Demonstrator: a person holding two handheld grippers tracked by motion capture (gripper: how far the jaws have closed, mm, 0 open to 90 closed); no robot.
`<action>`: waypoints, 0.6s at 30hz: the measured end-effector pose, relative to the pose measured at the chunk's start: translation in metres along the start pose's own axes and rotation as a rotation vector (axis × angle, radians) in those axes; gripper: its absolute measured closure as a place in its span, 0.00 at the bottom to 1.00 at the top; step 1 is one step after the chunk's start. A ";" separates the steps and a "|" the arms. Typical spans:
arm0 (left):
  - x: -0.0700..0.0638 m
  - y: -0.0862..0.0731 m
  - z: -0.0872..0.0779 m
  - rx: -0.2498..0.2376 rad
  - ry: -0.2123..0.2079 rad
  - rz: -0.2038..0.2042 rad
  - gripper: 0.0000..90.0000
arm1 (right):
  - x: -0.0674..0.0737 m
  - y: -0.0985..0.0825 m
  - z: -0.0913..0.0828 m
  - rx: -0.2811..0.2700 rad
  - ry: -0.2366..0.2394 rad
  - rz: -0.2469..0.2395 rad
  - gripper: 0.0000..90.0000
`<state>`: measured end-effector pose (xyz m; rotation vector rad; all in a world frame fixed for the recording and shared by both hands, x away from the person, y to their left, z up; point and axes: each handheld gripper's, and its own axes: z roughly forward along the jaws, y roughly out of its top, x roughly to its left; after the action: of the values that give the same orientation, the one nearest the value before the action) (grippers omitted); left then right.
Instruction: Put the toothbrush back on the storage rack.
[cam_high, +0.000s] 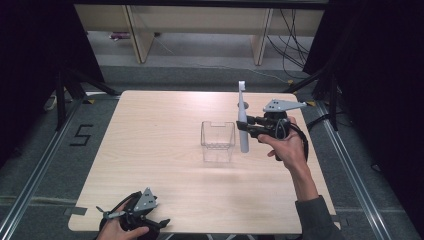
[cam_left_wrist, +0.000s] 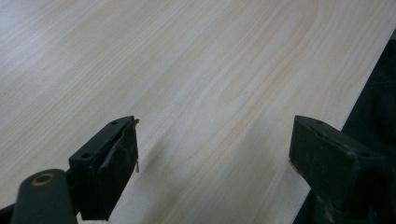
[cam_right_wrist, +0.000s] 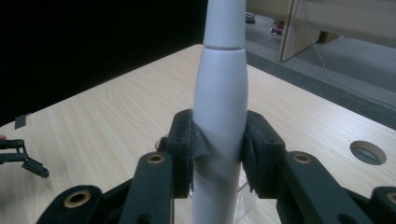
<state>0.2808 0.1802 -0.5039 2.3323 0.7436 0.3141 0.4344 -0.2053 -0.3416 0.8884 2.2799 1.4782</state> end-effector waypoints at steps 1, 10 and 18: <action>0.000 0.000 0.000 0.001 -0.002 -0.001 0.17 | -0.001 0.001 0.001 -0.011 -0.007 -0.020 0.74; 0.000 0.000 0.000 0.000 -0.001 0.001 0.17 | -0.001 0.008 0.009 -0.032 0.007 -0.018 0.74; -0.001 0.000 0.000 -0.002 -0.003 -0.012 0.17 | -0.002 0.019 0.019 -0.020 0.016 -0.010 0.74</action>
<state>0.2799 0.1798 -0.5041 2.3248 0.7548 0.3063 0.4528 -0.1874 -0.3327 0.8618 2.2729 1.5070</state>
